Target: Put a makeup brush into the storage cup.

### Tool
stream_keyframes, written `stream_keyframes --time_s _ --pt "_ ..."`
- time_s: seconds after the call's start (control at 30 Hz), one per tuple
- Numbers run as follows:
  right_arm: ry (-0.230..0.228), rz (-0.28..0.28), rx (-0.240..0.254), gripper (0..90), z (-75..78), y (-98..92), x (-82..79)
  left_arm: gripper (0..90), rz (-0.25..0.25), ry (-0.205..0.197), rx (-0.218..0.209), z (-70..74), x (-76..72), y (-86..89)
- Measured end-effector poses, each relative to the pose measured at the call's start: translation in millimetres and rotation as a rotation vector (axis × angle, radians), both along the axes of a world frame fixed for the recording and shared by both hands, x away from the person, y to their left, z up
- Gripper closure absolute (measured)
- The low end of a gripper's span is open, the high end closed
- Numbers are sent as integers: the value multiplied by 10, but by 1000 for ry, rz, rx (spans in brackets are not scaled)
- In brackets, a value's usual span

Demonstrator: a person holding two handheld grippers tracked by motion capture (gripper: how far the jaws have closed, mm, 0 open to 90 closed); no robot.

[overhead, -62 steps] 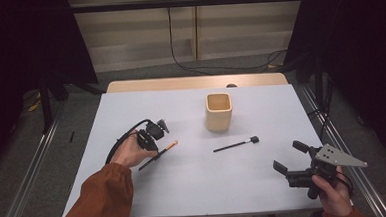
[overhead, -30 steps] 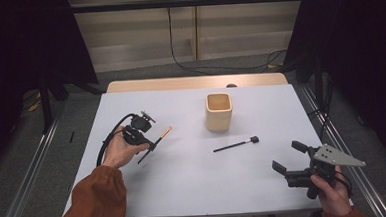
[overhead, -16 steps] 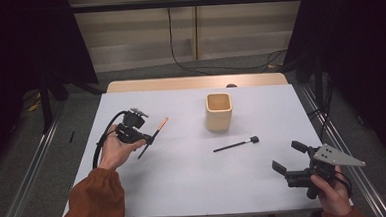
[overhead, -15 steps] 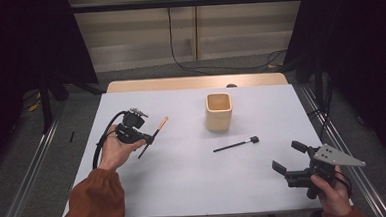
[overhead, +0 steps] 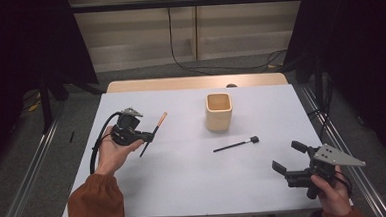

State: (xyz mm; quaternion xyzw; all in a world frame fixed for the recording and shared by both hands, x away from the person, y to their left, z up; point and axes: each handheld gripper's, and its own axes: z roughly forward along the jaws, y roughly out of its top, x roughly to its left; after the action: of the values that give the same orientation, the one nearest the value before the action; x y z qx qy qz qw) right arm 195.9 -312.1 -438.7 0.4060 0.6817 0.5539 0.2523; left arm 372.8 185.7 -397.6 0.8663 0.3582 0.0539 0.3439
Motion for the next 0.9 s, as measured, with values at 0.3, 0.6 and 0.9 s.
stream_keyframes --time_s 0.3,0.6,0.9 --pt "1 1 1 0 -1 -1 1 838 23 -67 -112 2 -78 99" --pt "-3 8 1 0 0 -2 -1 838 25 -134 -200 110 -188 123" --pt "-2 6 3 0 1 -3 2 838 63 -185 -288 121 -241 208"
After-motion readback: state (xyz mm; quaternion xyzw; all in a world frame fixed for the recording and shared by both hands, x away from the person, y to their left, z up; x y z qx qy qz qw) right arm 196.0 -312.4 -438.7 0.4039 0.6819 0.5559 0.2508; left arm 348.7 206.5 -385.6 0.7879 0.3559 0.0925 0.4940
